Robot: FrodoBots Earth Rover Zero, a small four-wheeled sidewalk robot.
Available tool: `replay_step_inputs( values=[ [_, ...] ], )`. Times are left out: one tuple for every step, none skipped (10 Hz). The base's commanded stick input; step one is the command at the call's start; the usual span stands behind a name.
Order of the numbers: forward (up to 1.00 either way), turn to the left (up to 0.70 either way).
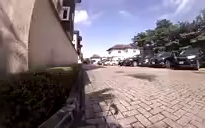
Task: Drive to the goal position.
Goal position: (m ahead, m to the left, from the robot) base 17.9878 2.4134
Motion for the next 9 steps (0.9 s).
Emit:
replay_step_inputs(
  values=[
    [0.69, 0.03],
    [0.69, 0.03],
    [0.69, 0.03],
    [0.69, 0.03],
    [0.69, 0.03],
    [0.69, 0.03],
    [0.69, 0.03],
    [0.69, 0.03],
    [0.69, 0.03]
  ],
)
